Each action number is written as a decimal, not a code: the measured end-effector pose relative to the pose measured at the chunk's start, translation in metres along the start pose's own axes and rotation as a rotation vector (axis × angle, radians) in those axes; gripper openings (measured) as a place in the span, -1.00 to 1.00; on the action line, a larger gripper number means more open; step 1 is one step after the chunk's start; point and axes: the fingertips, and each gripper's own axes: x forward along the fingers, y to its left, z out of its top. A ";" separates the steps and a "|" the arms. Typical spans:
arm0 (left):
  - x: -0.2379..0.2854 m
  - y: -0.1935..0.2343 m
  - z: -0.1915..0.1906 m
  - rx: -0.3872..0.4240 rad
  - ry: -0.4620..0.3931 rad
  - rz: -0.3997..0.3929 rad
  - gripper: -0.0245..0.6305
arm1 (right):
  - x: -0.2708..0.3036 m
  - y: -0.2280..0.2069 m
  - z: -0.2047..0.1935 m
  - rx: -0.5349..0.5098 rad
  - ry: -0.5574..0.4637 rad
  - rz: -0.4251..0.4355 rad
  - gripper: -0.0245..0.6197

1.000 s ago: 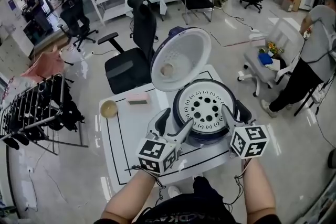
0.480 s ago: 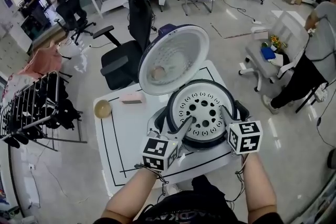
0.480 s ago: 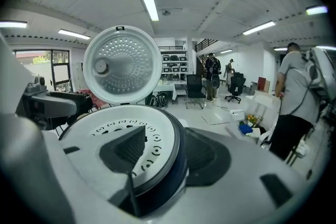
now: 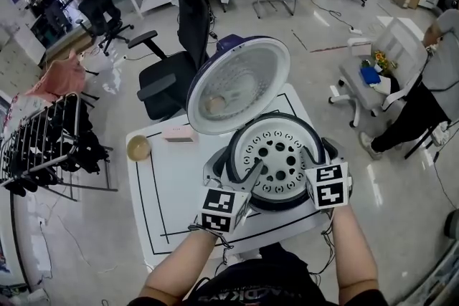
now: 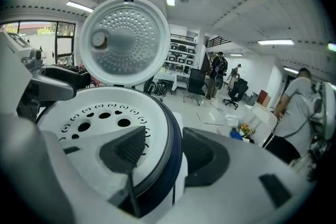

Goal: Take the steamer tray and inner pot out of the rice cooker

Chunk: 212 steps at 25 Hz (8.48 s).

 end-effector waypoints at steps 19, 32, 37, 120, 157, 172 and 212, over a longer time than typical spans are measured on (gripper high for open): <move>0.014 0.005 -0.010 0.005 0.040 0.005 0.10 | 0.010 -0.010 -0.005 -0.151 0.120 -0.076 -0.39; 0.008 0.004 -0.010 0.013 0.048 -0.014 0.10 | -0.018 -0.007 0.012 -0.063 -0.046 -0.129 -0.64; 0.008 0.000 -0.004 0.018 0.035 -0.011 0.00 | -0.030 -0.011 0.017 -0.003 -0.104 -0.135 -0.65; -0.257 0.331 -0.206 -0.433 0.062 0.680 -0.64 | 0.112 0.445 0.093 -0.079 -0.141 0.568 -0.76; -0.216 0.360 -0.294 -0.512 0.207 0.665 -0.65 | 0.200 0.473 0.015 -0.044 0.039 0.605 -0.76; -0.246 0.344 -0.182 -0.380 0.008 0.592 -0.09 | 0.110 0.463 0.119 -0.011 -0.272 0.664 -0.39; -0.156 -0.009 0.042 -0.076 -0.237 -0.129 0.10 | -0.172 0.087 0.066 0.138 -0.519 0.013 -0.34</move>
